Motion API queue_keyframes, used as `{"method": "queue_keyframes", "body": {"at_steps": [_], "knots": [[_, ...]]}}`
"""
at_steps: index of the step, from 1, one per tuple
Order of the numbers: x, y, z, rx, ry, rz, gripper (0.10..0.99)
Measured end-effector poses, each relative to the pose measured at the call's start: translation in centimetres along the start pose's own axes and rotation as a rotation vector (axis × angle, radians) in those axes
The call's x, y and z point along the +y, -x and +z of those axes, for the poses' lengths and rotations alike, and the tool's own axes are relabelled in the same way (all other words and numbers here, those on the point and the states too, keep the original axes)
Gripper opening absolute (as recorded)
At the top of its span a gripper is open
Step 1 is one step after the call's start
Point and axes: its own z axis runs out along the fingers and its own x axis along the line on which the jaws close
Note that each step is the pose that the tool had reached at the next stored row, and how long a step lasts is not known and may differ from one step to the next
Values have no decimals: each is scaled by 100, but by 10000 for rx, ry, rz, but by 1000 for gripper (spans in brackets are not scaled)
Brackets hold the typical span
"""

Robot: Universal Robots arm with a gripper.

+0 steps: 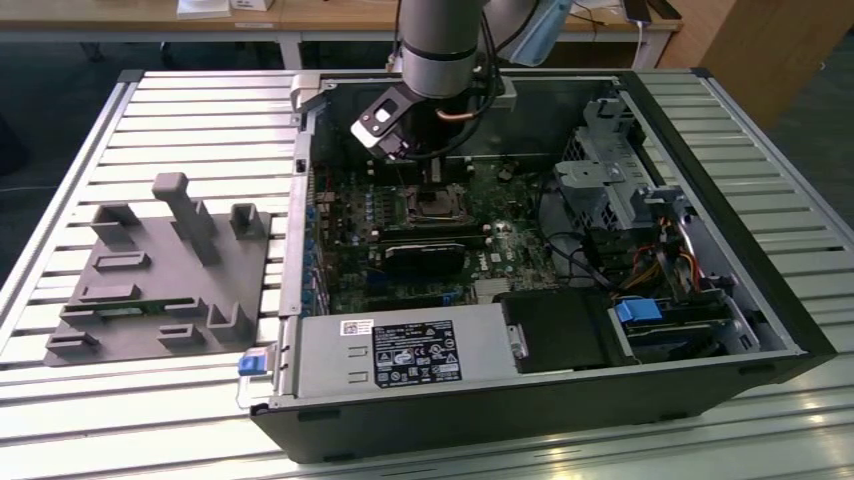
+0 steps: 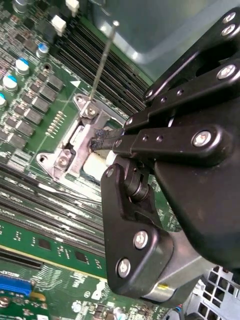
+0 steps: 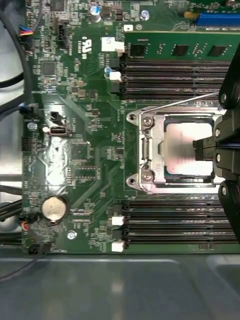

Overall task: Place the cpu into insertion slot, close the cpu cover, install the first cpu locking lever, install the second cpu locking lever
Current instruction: 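Close the cpu cover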

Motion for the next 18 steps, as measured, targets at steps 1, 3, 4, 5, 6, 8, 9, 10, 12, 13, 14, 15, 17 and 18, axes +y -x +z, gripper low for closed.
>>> {"method": "queue_keyframes", "body": {"at_steps": [1, 3, 4, 5, 6, 8, 9, 10, 12, 13, 14, 15, 17, 18], "knots": [[-10, 0, 5, 0, 0, 0, 122], [-29, 0, 15, -1, 0, 1, 122], [-38, 1, 18, -2, -1, 0, 122], [-46, 1, 22, -1, 0, 1, 122], [-53, 0, 26, 0, 0, 0, 122], [-57, 0, 35, 1, 1, -1, 122], [-57, 0, 40, 0, 0, -1, 122], [-57, 0, 46, -1, 0, -1, 122], [-58, 0, 61, 0, 0, 0, 122], [-58, 0, 68, 0, 0, -1, 122], [-58, 0, 73, -2, -1, 0, 122], [-58, 1, 78, -6, -4, 0, 122], [-58, 1, 85, -8, -5, 0, 122], [-56, 1, 87, -8, -6, 1, 122]]}}
